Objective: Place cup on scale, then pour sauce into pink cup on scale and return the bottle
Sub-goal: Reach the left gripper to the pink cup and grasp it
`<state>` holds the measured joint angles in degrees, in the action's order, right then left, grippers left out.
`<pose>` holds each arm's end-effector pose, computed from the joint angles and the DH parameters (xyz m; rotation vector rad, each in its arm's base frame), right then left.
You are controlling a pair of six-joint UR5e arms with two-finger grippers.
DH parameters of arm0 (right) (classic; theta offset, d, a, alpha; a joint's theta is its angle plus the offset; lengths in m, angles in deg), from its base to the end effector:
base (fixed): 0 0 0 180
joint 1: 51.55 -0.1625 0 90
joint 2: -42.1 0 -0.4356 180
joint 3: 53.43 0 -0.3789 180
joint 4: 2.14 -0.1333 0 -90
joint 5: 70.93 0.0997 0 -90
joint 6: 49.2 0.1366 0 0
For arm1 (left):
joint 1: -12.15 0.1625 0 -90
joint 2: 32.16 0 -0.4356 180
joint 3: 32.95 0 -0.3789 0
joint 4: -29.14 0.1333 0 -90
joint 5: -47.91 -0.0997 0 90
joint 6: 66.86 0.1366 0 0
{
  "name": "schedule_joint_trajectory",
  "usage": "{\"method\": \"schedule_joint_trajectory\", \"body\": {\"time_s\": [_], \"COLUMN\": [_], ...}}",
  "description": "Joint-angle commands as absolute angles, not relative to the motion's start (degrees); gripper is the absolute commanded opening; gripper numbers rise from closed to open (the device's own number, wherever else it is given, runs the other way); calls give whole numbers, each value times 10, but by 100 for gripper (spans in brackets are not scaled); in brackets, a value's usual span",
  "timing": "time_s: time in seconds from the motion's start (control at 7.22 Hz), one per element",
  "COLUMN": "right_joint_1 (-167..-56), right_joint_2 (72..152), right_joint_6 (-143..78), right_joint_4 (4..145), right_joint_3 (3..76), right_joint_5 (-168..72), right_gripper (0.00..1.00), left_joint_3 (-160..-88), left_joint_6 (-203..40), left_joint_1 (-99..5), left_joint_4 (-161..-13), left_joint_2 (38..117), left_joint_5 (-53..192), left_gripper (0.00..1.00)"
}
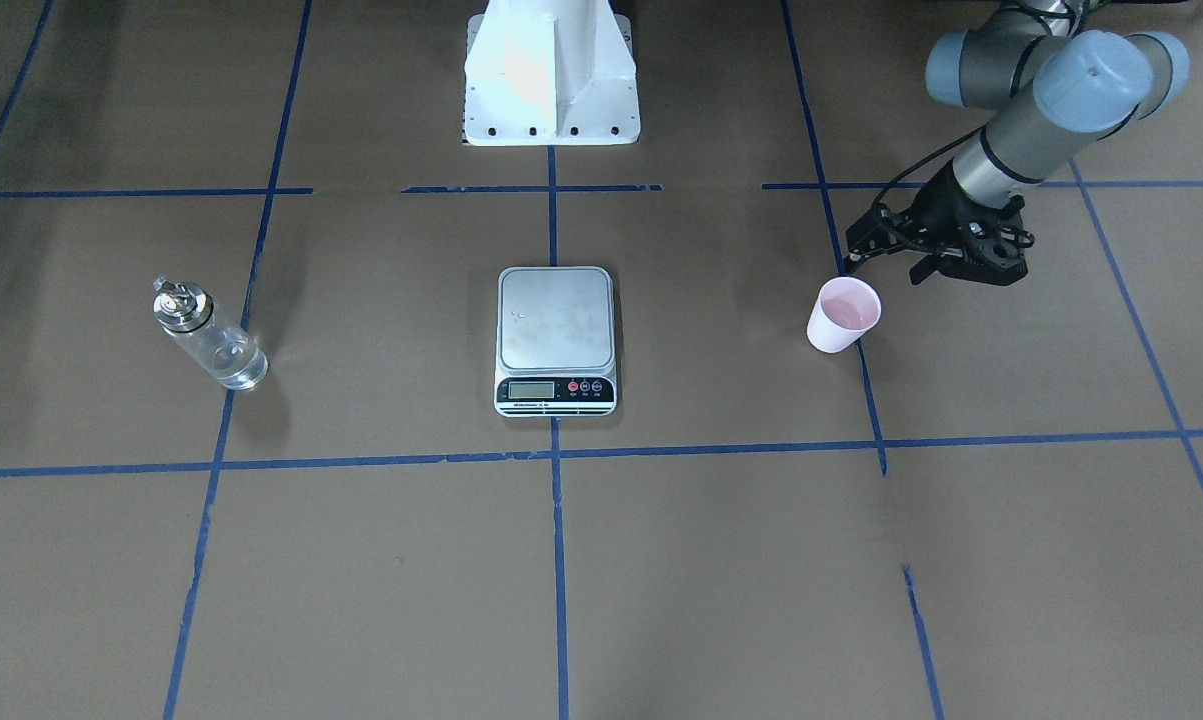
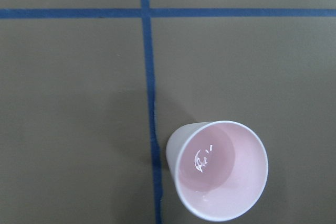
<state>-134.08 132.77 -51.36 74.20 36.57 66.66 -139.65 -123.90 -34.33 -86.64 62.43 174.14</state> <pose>-0.0317 -0.4917 0.6699 0.1754 -0.8380 -0.2519 0.3313 -0.4252 0.4612 0.0485 0.9880 0.0432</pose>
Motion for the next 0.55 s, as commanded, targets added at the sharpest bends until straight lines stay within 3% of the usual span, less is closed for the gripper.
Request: {"method": "schedule_joint_trajectory", "body": {"time_s": [0.0,0.28,0.42], "right_joint_1": [-1341,-1342,-1342], "right_joint_2": [1329,1332,1331], "right_joint_6": [-514,-515,-515], "right_joint_4": [741,729,727], "right_joint_3": [366,368,363], "right_joint_5": [667,666,666], "right_gripper": [100,100,100], "left_joint_3": [-1391,-1357,-1353], "left_joint_6": [-1242,-1242,-1242], "left_joint_1": [-336,-336,-336], "left_joint_4": [-862,-862,-863], "left_joint_2": [622,648,650], "left_joint_5": [1722,1721,1721], "left_gripper": [91,86,78]}}
